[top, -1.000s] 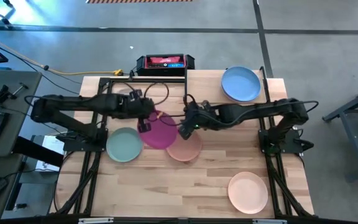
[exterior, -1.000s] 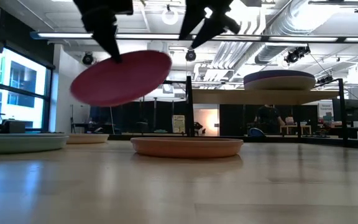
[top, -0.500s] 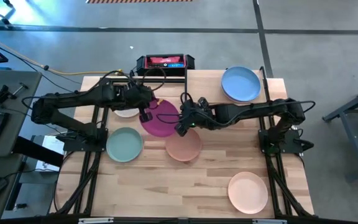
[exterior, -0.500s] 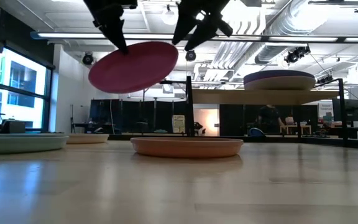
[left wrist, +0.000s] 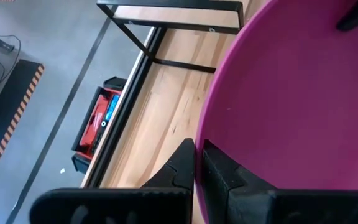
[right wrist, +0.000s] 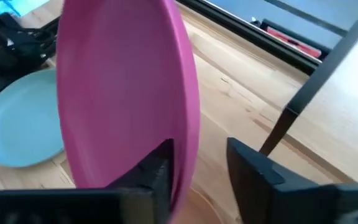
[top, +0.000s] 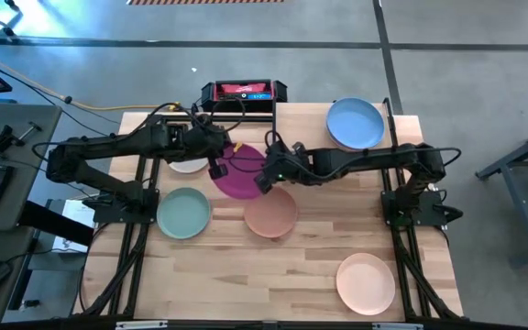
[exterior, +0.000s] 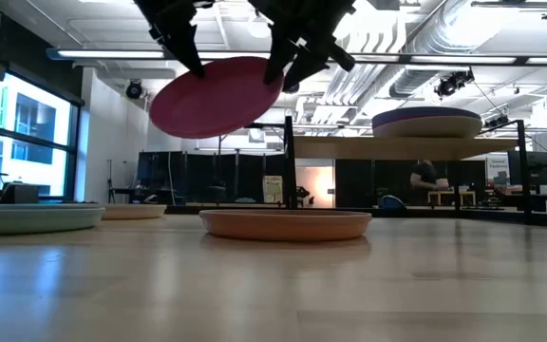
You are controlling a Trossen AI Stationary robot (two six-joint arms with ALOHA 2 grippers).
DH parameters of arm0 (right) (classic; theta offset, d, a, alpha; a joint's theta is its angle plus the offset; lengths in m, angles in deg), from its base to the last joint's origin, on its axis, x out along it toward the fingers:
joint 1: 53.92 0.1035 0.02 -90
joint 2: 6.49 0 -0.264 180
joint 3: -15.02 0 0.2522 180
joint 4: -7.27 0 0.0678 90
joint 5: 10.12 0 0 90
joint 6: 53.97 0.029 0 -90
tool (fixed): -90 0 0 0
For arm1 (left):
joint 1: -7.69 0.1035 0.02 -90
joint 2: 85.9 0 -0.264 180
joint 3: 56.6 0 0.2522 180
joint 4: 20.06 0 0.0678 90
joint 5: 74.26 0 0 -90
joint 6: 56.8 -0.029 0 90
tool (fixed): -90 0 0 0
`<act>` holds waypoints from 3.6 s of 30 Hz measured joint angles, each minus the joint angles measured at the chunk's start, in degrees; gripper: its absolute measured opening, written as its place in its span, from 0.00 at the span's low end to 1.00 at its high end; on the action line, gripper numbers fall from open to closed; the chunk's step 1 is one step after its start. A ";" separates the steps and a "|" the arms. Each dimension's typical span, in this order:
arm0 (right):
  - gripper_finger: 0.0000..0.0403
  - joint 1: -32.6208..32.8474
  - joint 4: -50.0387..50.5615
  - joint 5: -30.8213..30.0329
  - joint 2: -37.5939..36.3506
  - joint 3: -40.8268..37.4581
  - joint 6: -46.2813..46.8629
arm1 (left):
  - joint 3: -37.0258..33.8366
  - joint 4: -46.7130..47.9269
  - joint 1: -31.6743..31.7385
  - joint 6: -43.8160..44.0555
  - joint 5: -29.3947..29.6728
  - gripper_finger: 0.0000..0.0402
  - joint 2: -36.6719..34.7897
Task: Place and stack plates onto a shelf
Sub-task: Stack the pink plate on top of the blue plate on the shelf
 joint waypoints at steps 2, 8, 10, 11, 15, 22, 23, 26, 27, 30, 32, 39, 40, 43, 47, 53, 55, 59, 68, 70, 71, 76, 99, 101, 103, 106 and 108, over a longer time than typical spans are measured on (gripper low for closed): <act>0.23 -0.36 0.27 0.44 0.00 0.00 1.71 | 0.00 -0.79 0.02 0.00 0.10 0.00 0.00; 0.02 -0.71 0.24 0.75 -0.15 0.00 7.55 | 0.00 -2.37 0.02 0.00 0.20 0.00 0.02; 0.03 -0.71 0.25 1.34 -0.15 0.00 9.29 | 0.00 -2.45 0.02 0.00 0.22 0.00 0.02; 0.02 -0.71 0.24 1.64 -0.15 0.00 9.99 | 0.00 -2.45 0.02 0.00 0.18 0.01 0.02; 0.01 -0.71 0.31 1.86 -0.15 0.00 10.81 | 0.00 -2.62 0.00 0.02 0.07 0.02 0.02; 0.00 -0.69 0.31 2.16 -0.15 0.00 13.33 | 0.00 -3.45 0.00 0.07 0.00 0.04 0.02; 0.00 -0.69 0.33 2.33 -0.15 0.00 14.09 | 0.00 -3.47 0.00 0.07 -0.04 0.05 0.02; 0.00 -0.69 0.77 2.50 -0.15 0.00 15.67 | 0.00 -3.46 0.00 -0.38 -1.48 0.08 0.02; 0.00 -0.69 1.06 2.55 -0.15 0.00 16.10 | 0.00 -3.39 0.01 -0.45 -2.56 0.09 0.02; 0.00 -0.56 2.13 2.92 -0.15 0.00 16.38 | 0.00 -2.89 0.19 0.52 -6.89 0.13 -0.02; 0.00 -0.56 2.75 3.09 -0.28 0.00 17.15 | 0.00 -2.93 0.43 1.07 -8.40 0.17 -0.02; 0.00 -0.71 5.61 2.39 -2.50 0.00 17.95 | 0.00 -3.81 0.77 1.08 -7.84 0.27 -0.73; 0.00 -0.75 6.08 2.30 -3.12 0.00 18.02 | 0.04 -4.35 0.82 1.09 -7.72 0.28 -1.05; 0.00 -0.94 8.17 1.98 -4.80 0.00 18.15 | 0.04 -6.32 1.07 1.11 -7.63 0.30 -2.13; 0.00 -1.39 11.34 0.80 -6.92 0.00 19.16 | 0.07 -9.56 1.14 0.87 -7.16 0.30 -3.65; 0.00 -2.50 17.00 -0.14 -11.02 0.00 19.28 | 0.07 -10.88 1.14 -2.99 -5.67 0.30 -5.00; 0.00 -3.21 18.57 -0.32 -12.87 0.00 19.66 | 0.07 -10.82 1.14 -3.89 -4.76 0.30 -5.22; 0.00 -4.60 22.12 -1.26 -16.55 0.02 20.69 | 0.07 -10.76 1.17 -4.93 -3.14 0.30 -5.16; 0.00 -7.01 29.94 -4.90 -25.55 0.04 20.49 | 0.04 -10.64 2.86 -4.94 -3.11 0.30 -5.16; 0.00 -7.49 31.91 -5.94 -27.34 0.04 20.51 | 0.04 -10.36 3.43 -4.94 -3.13 0.30 -5.16; 0.00 -7.80 32.75 -6.26 -28.24 0.04 20.50 | 0.04 -10.19 3.70 -4.94 -3.12 0.30 -5.16; 0.00 -9.40 38.08 -8.27 -32.26 0.04 20.51 | 0.04 -9.38 4.79 -4.94 -3.16 0.30 -5.16; 0.00 -13.52 51.07 -19.63 -49.16 -4.61 31.08 | 0.00 -9.31 9.10 -4.94 -3.21 0.30 -5.14; 0.00 -13.54 49.78 -19.79 -51.46 -9.54 34.44 | 0.00 -9.33 9.43 -4.96 -3.21 0.30 -5.14; 0.00 -13.54 47.52 -19.75 -54.15 -14.72 38.50 | 0.00 -9.33 9.80 -5.66 -3.19 0.30 -5.14; 0.00 -13.52 40.95 -19.39 -58.36 -21.31 41.41 | 0.00 -9.33 10.08 -6.39 -3.19 0.30 -5.14; 0.00 -13.52 36.76 -19.36 -60.72 -24.76 41.56 | 0.00 -9.33 10.05 -6.43 -3.19 0.30 -5.14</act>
